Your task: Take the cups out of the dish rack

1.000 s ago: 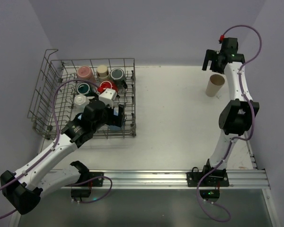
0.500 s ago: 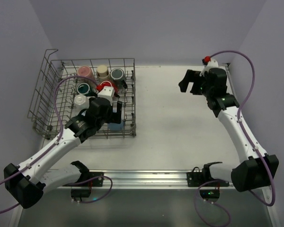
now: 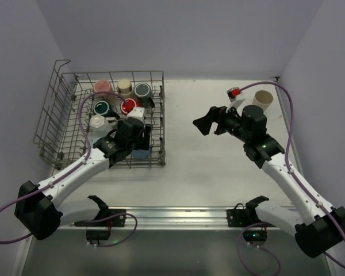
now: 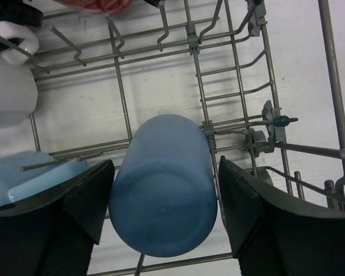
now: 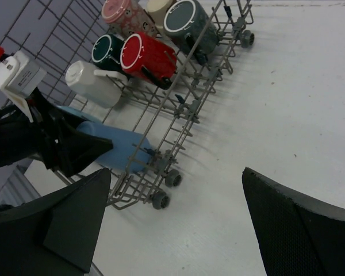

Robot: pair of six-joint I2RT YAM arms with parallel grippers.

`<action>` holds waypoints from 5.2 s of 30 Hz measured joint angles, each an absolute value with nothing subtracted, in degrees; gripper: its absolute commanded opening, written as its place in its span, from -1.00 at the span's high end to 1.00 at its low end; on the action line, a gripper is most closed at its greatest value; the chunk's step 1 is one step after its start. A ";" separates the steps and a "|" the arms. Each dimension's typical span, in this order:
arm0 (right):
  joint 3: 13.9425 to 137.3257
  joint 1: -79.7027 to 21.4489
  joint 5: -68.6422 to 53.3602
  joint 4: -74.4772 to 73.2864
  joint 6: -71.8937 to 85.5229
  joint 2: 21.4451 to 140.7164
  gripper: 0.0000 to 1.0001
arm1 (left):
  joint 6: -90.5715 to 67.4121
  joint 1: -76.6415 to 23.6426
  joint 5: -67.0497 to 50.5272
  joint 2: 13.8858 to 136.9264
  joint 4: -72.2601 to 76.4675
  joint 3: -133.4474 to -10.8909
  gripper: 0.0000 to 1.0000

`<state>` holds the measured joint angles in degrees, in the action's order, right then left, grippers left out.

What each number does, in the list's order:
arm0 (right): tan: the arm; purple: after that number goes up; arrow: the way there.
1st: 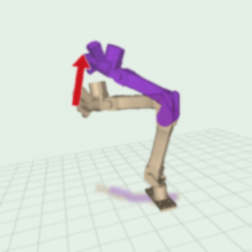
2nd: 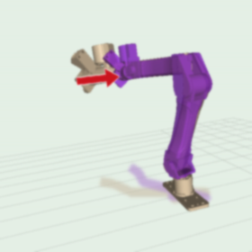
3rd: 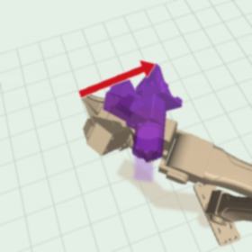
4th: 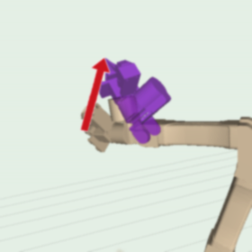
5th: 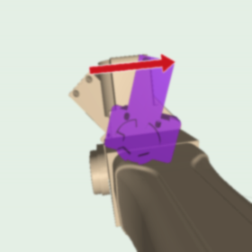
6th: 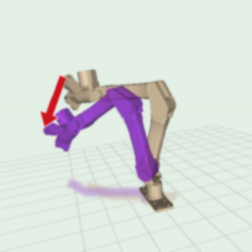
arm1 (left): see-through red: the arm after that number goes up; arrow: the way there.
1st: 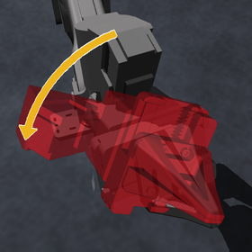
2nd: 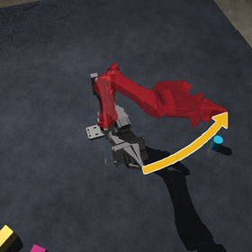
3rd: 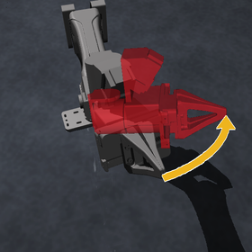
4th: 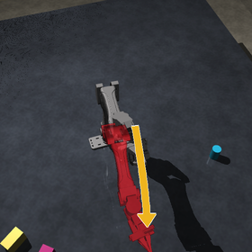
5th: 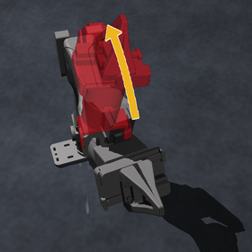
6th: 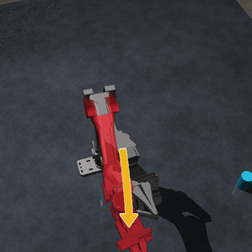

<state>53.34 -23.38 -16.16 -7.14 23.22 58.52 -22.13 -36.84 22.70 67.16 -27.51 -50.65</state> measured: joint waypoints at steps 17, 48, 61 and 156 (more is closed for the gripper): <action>46.13 -36.67 -23.42 15.51 39.38 64.95 -0.96 | -21.96 -36.86 21.04 54.76 -28.75 -59.51 0.30; 45.28 -36.95 -43.16 57.52 62.98 73.32 1.00 | -32.01 -36.88 -7.49 42.52 -6.17 -51.92 -1.00; 73.08 -19.46 -6.81 -10.00 26.33 68.16 1.00 | -20.32 -36.91 9.30 34.85 -19.51 -50.13 -1.00; 110.93 2.94 7.79 -43.90 5.28 111.57 -0.53 | -15.97 -39.09 14.17 42.81 -22.00 -43.29 -1.00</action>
<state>110.93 2.94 7.79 -43.90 5.28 111.57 -15.97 -39.09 14.17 42.81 -22.00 -43.29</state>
